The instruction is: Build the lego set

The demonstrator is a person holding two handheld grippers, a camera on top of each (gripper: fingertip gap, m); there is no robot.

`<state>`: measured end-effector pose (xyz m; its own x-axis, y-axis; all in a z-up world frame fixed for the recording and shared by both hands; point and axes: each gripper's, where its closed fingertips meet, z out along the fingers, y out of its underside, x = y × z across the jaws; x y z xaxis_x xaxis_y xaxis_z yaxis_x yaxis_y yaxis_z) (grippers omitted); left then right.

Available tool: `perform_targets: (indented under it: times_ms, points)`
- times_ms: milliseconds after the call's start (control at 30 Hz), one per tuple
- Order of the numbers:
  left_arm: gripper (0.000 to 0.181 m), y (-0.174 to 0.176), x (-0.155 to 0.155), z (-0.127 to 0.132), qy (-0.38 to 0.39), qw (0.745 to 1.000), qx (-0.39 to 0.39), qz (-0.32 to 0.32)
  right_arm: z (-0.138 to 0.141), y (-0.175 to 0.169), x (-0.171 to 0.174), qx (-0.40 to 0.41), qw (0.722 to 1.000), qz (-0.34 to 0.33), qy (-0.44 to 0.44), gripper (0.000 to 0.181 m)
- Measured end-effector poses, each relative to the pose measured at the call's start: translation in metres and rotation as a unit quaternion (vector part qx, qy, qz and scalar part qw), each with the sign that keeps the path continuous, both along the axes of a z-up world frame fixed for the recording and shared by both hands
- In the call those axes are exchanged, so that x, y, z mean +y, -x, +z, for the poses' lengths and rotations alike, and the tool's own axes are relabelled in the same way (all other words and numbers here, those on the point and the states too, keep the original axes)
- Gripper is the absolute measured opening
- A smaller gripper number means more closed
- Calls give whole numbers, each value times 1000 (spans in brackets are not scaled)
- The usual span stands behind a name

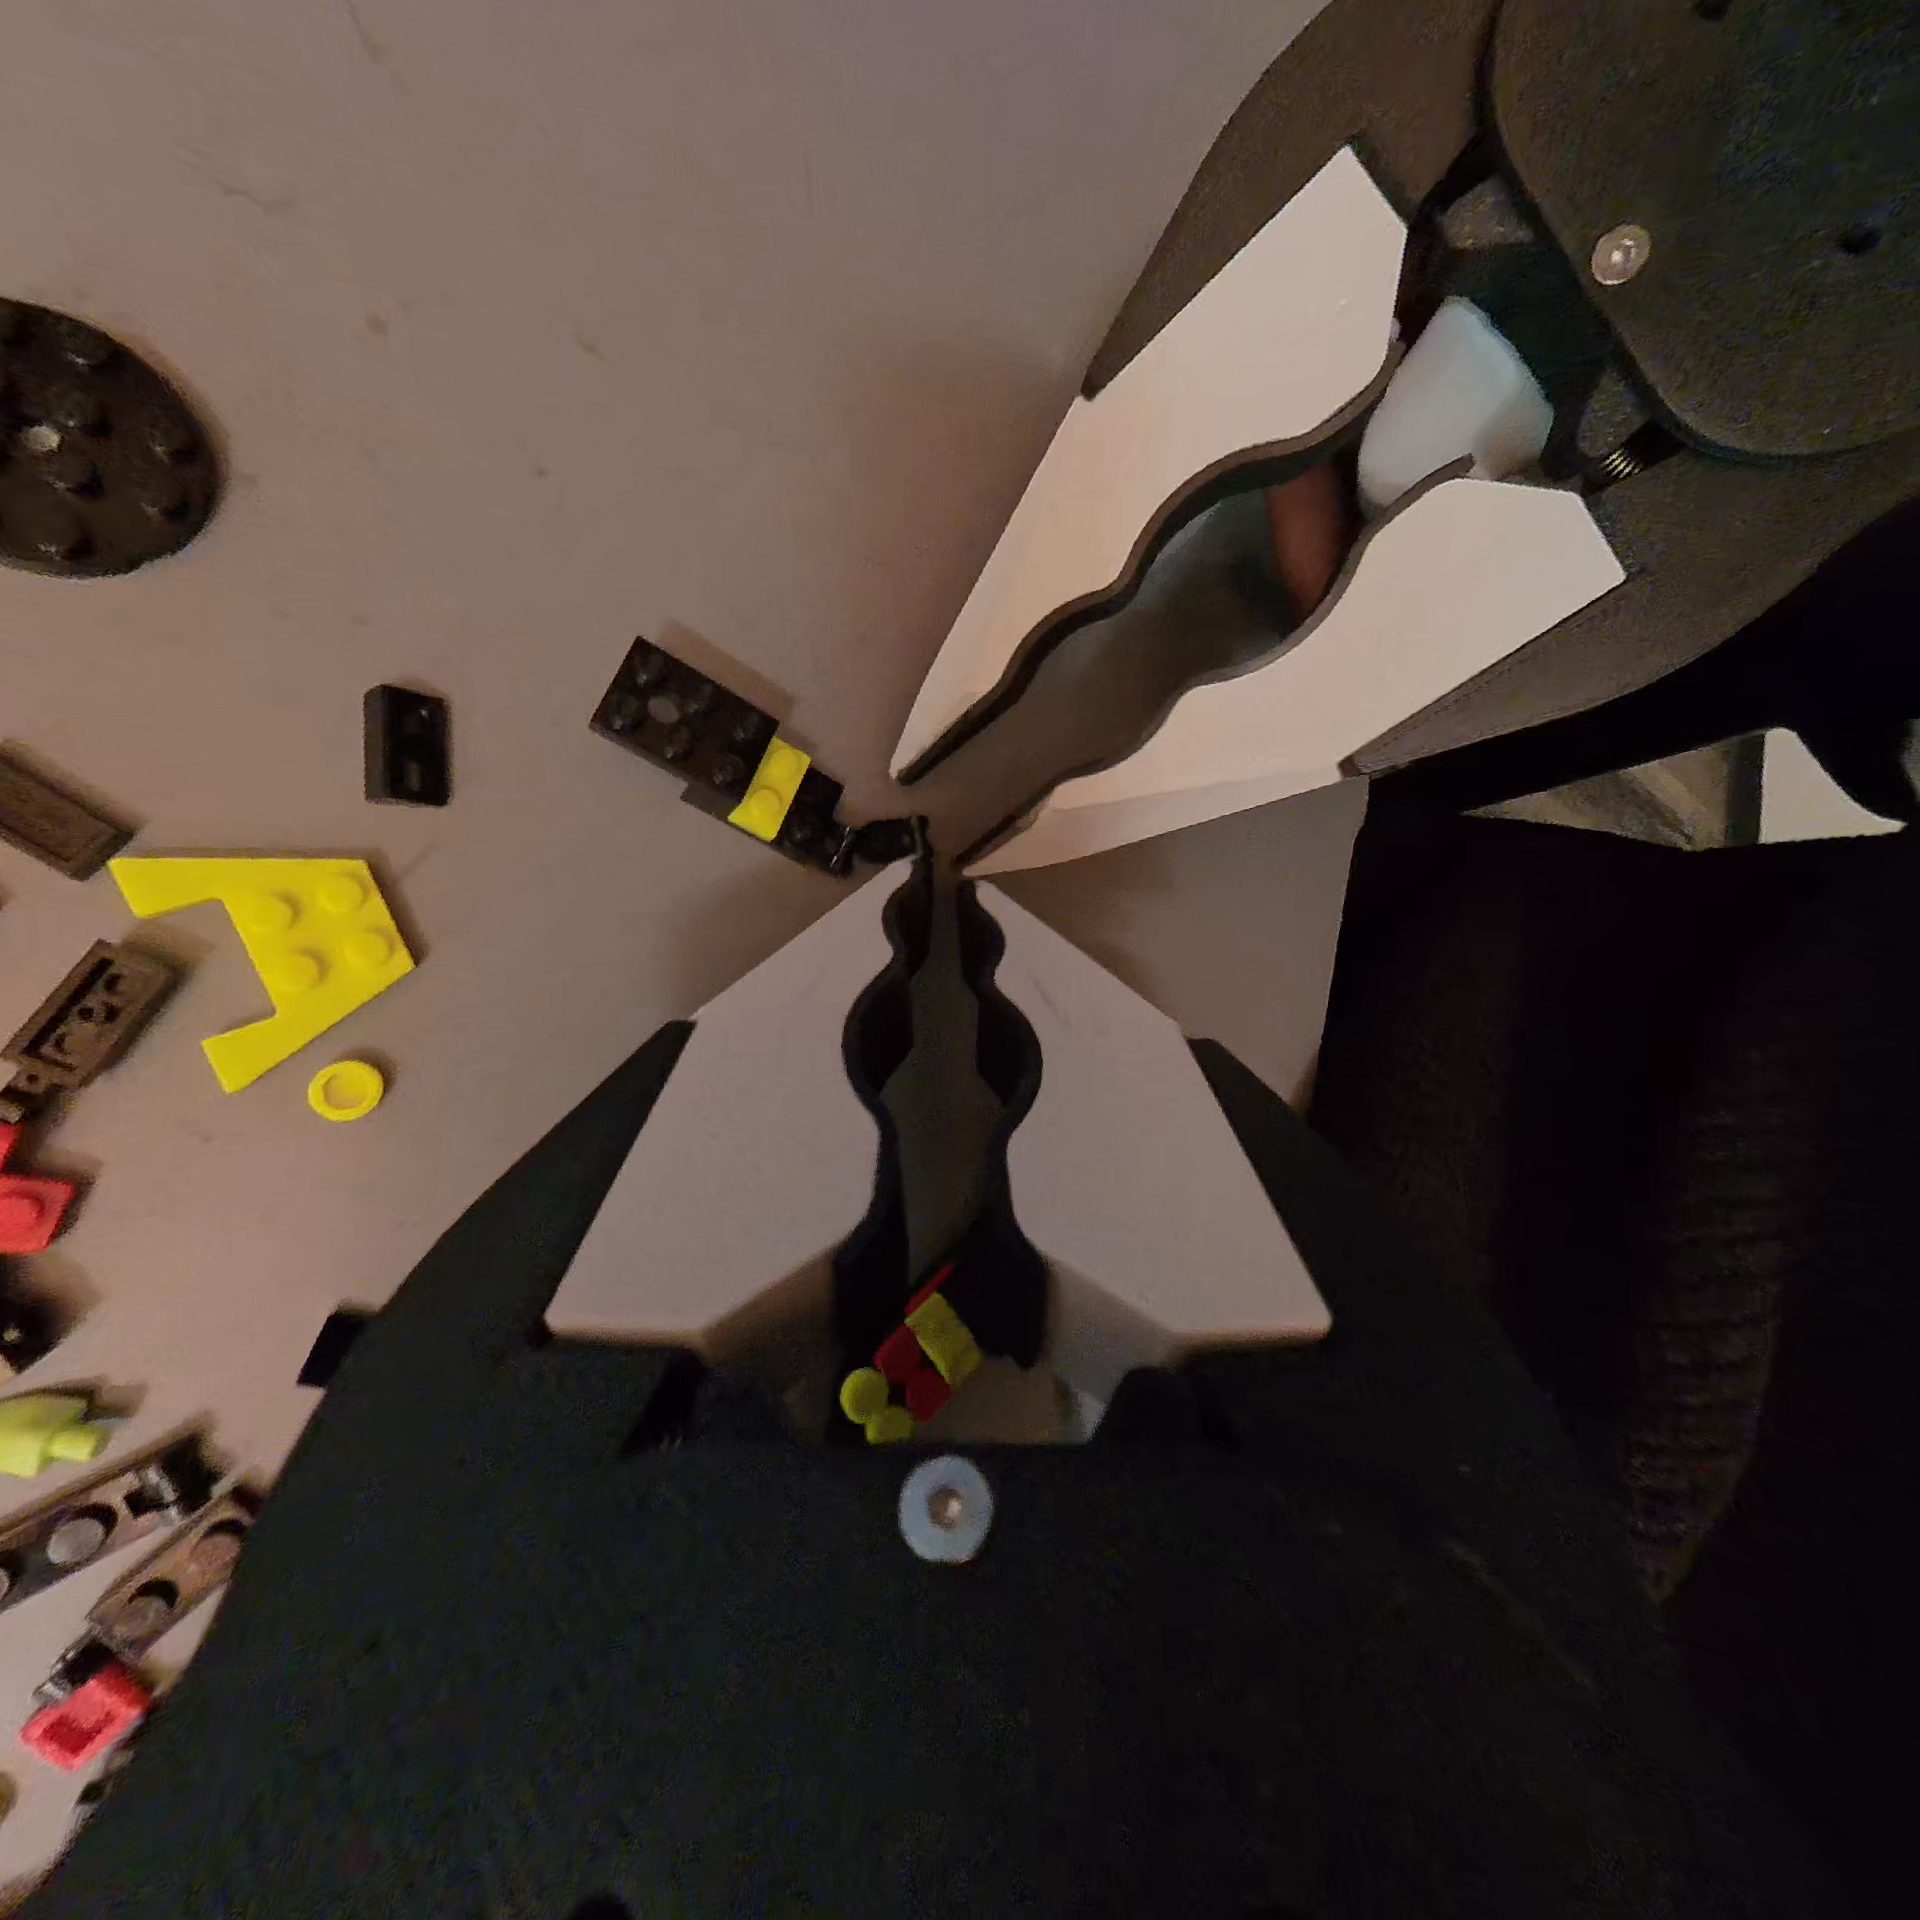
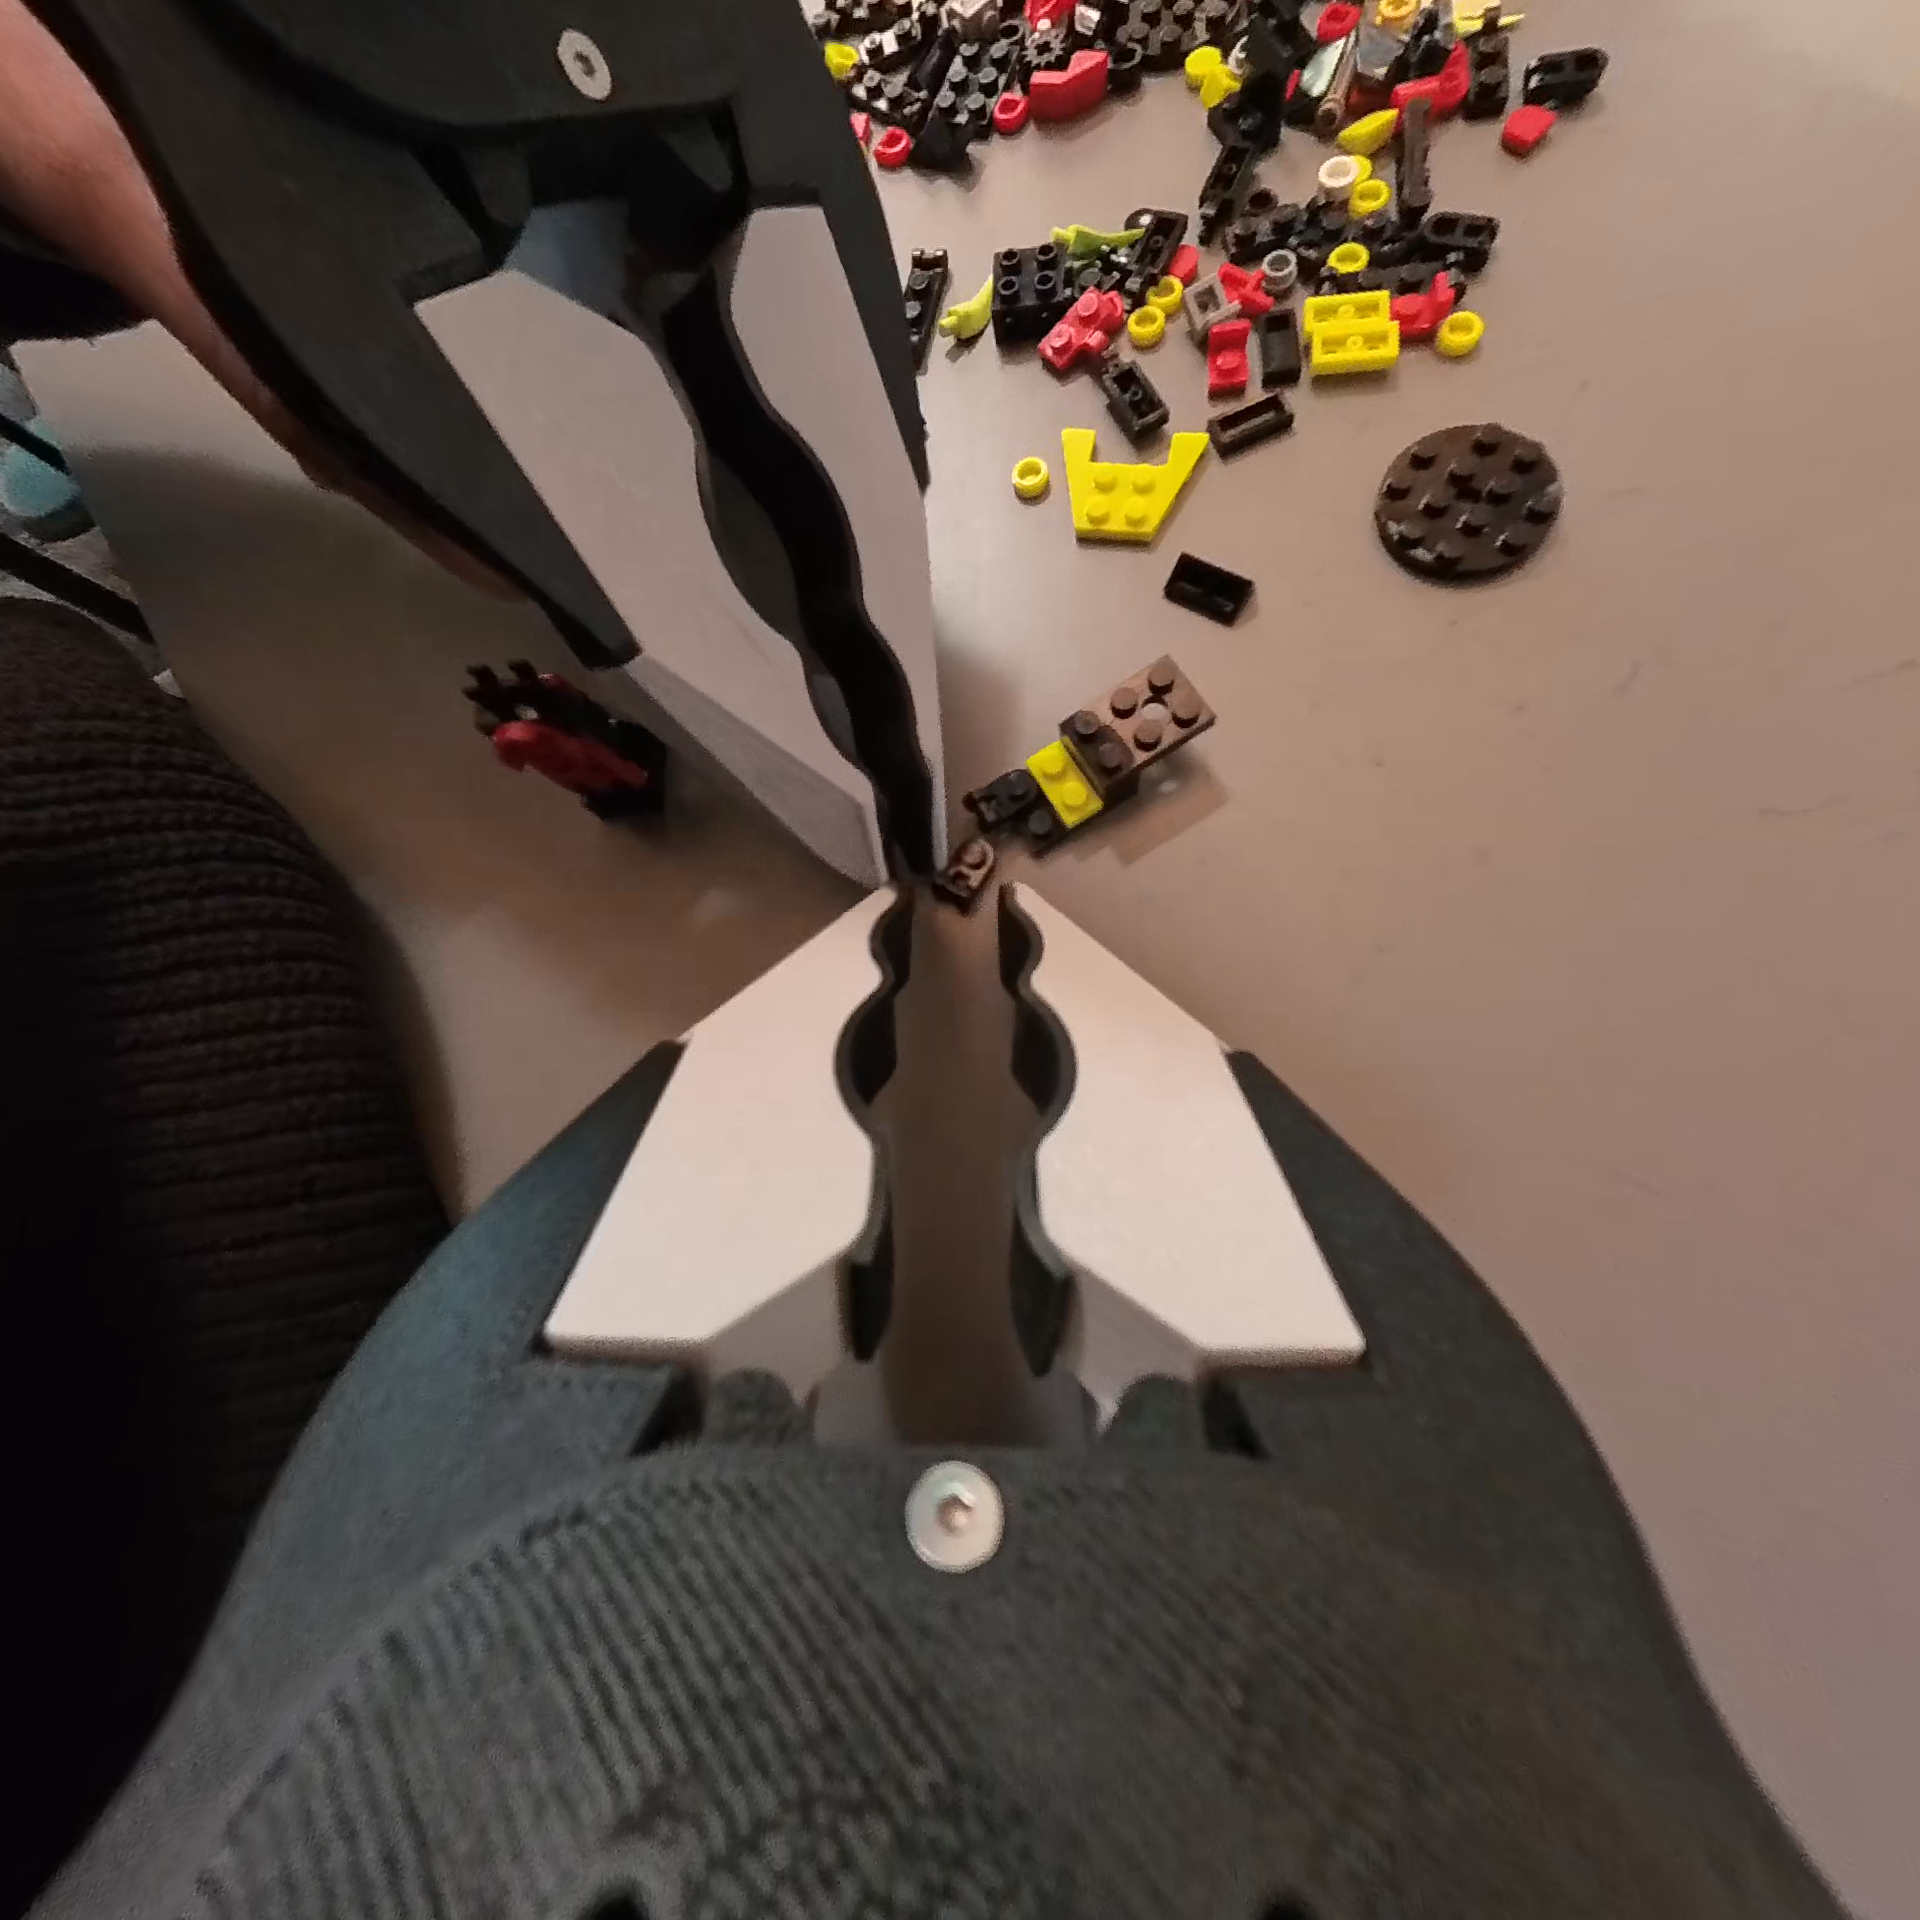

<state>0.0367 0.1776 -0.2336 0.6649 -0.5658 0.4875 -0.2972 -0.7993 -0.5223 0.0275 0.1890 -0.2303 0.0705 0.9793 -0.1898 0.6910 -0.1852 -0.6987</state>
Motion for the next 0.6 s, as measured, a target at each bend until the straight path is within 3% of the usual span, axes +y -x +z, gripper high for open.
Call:
perform_targets:
  times_ms: [300,467,600]
  points:
    - [2,13,8,20,-28,999,-19,4,2,1,1,3,1000,-3,-2,12]
    - [16,34,42,41,-123,991,-39,36,-1,3,-1,-4,1000,3,-14,12]
    - [36,36,58,35,-167,985,-27,18,-4,2,0,-12,999,3,-30,8]
